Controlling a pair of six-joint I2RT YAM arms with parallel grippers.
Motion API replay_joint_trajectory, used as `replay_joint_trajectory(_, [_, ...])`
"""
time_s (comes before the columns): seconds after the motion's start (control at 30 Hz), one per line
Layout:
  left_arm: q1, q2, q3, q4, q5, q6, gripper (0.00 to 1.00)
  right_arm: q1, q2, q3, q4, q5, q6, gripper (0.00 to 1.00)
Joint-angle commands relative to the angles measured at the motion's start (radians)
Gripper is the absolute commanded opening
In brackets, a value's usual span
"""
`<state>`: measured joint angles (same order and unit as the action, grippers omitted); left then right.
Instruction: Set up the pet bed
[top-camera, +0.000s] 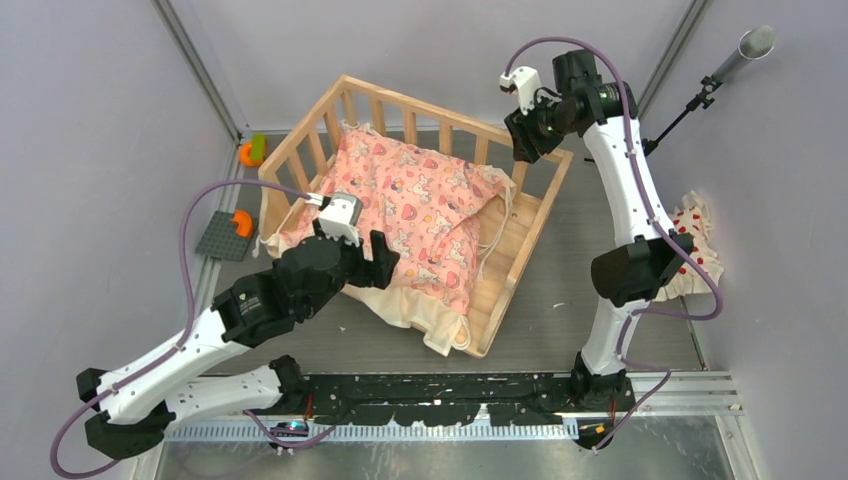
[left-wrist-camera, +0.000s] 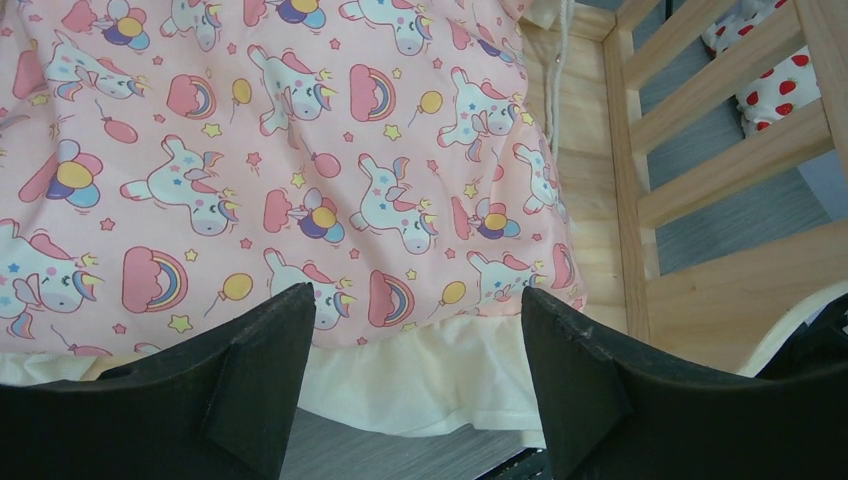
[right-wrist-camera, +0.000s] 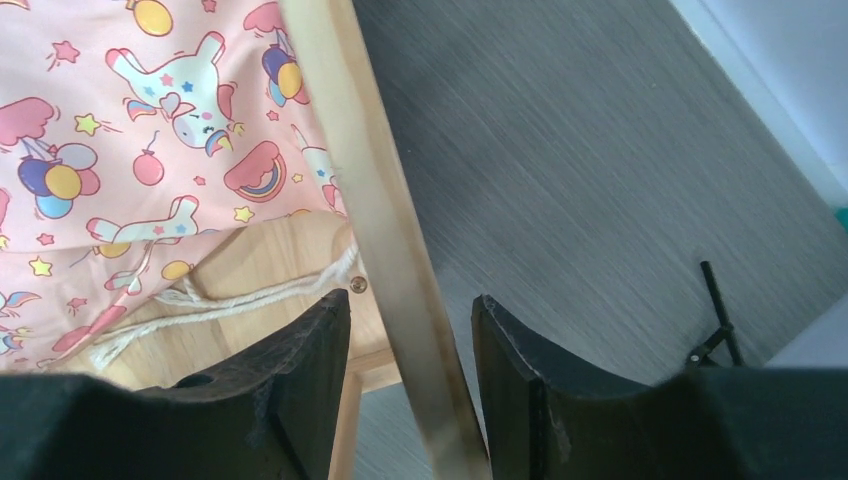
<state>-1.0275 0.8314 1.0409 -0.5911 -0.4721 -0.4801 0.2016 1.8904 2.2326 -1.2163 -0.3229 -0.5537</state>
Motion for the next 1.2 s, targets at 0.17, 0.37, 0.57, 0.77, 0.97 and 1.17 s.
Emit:
replay_joint_trajectory(0.17, [-0.005,-0.049,-0.013,-0.027,-0.028,-0.041,0.76,0.0,0.072,0.064,-0.013,-0.021,0.036,0.28])
replay_joint_trajectory(0.37, [-0.004,-0.073,-0.031,-0.032,-0.039,-0.055,0.76,0.0,0.05,0.022,0.035,0.113,0.187,0.01])
replay_joint_trajectory(0.57, [-0.004,-0.053,-0.018,-0.019,-0.051,-0.024,0.76,0.017,-0.084,-0.09,0.126,0.206,0.474,0.0])
replay_joint_trajectory(0.77, [-0.005,0.035,0.043,-0.001,-0.052,0.023,0.77,0.084,-0.259,-0.264,0.156,0.455,0.613,0.01])
replay_joint_trajectory(0.97, [-0.005,0.128,0.09,0.053,-0.055,0.062,0.8,0.19,-0.404,-0.428,0.199,0.491,0.677,0.0])
replay_joint_trajectory(1.17, [0.025,0.248,0.205,0.067,-0.027,0.119,0.84,0.323,-0.417,-0.481,0.219,0.611,0.823,0.0])
